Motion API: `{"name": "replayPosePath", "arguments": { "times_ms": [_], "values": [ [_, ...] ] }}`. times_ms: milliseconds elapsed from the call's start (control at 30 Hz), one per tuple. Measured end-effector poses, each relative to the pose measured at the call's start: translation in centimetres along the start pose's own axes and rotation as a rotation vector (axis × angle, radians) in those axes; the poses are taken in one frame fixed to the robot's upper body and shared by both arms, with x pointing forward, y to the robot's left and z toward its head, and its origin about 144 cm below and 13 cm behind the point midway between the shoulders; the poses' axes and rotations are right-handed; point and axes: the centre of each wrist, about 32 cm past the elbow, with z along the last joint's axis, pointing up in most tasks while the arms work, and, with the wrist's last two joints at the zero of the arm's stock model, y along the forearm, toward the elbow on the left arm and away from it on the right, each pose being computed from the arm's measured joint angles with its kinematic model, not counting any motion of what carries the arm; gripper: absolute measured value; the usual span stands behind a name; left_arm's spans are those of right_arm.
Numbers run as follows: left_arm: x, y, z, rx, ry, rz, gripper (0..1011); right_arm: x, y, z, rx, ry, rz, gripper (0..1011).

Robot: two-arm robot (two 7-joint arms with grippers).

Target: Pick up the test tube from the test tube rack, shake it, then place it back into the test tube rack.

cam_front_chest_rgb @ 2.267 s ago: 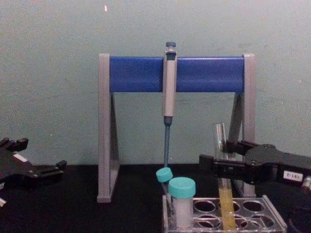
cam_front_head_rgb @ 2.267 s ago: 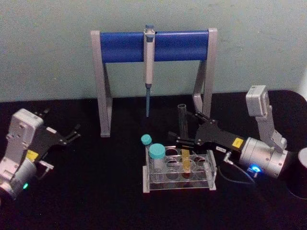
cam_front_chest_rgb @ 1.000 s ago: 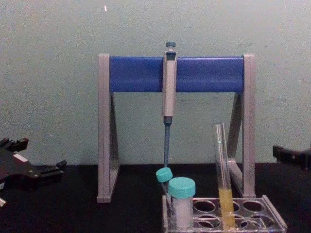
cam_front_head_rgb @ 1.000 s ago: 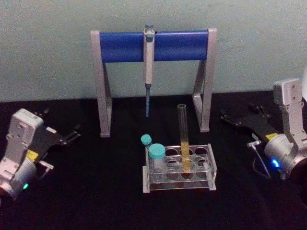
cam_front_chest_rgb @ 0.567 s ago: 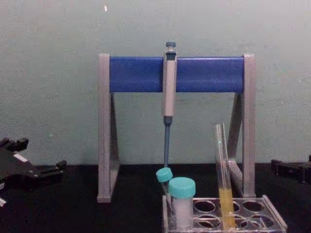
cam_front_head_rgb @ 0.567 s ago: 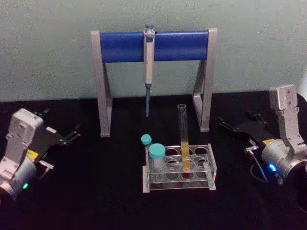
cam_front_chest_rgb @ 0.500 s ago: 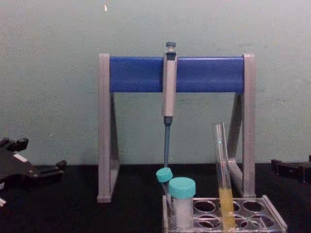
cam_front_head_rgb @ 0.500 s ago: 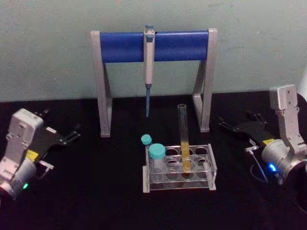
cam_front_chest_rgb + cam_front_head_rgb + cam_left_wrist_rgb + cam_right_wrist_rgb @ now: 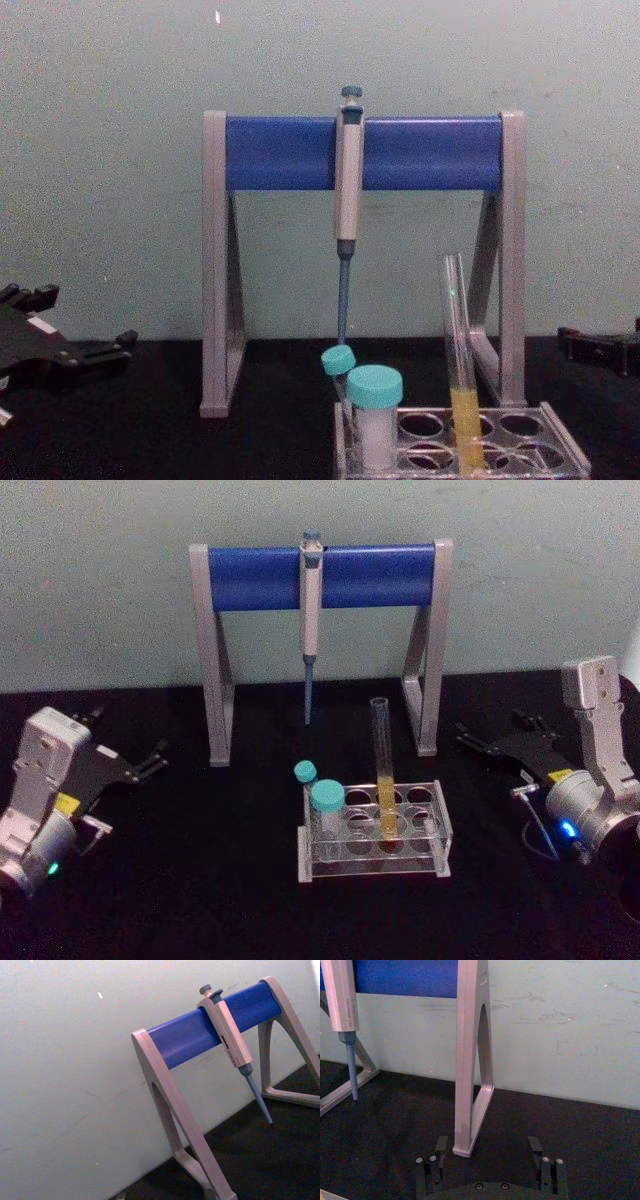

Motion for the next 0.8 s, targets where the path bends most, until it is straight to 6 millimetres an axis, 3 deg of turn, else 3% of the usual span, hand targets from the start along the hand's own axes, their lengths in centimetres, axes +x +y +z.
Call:
{"name": "replayPosePath", "arguments": {
  "times_ms": [800],
  "values": [
    [0.0, 0.0, 0.0, 0.0, 0.0, 0.0, 1001, 0.01, -0.01, 0.03, 0.0, -0.002, -0.001, 1000]
  ]
}}
